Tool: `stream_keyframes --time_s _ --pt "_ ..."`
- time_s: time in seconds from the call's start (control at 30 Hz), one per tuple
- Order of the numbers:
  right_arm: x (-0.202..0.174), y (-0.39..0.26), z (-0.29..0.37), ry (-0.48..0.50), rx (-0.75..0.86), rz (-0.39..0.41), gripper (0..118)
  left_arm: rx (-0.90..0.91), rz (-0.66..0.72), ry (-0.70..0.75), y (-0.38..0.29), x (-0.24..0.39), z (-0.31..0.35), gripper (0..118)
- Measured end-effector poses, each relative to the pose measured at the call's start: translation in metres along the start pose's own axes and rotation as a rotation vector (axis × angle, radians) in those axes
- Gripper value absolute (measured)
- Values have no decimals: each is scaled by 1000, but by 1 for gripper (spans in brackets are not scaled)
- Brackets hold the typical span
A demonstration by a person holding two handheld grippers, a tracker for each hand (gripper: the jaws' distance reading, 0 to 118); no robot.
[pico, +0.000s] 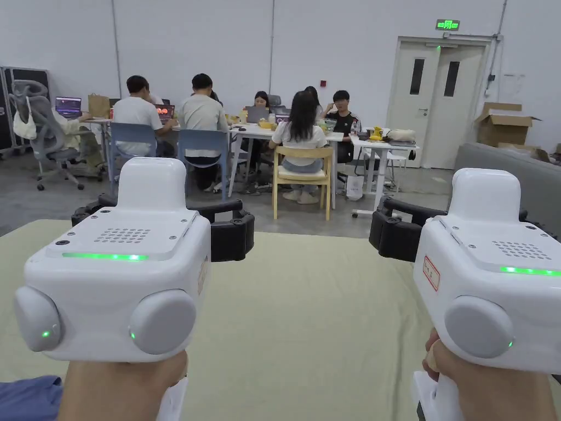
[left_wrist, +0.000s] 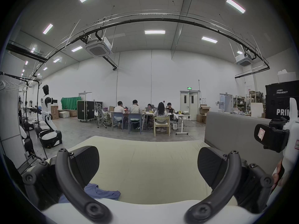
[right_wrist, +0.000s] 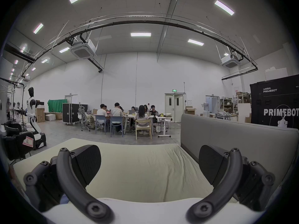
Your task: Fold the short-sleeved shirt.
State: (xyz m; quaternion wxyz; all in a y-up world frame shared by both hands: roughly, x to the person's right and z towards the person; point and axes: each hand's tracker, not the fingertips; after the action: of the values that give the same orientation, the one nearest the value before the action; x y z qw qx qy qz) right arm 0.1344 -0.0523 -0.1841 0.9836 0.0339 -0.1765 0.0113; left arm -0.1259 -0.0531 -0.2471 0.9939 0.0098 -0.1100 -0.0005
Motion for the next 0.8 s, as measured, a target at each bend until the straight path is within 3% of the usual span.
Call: stream_keyframes --time_s 0.8 --pt "-1 3 6 -7 22 7 118 9 -20 -4 1 2 5 118"
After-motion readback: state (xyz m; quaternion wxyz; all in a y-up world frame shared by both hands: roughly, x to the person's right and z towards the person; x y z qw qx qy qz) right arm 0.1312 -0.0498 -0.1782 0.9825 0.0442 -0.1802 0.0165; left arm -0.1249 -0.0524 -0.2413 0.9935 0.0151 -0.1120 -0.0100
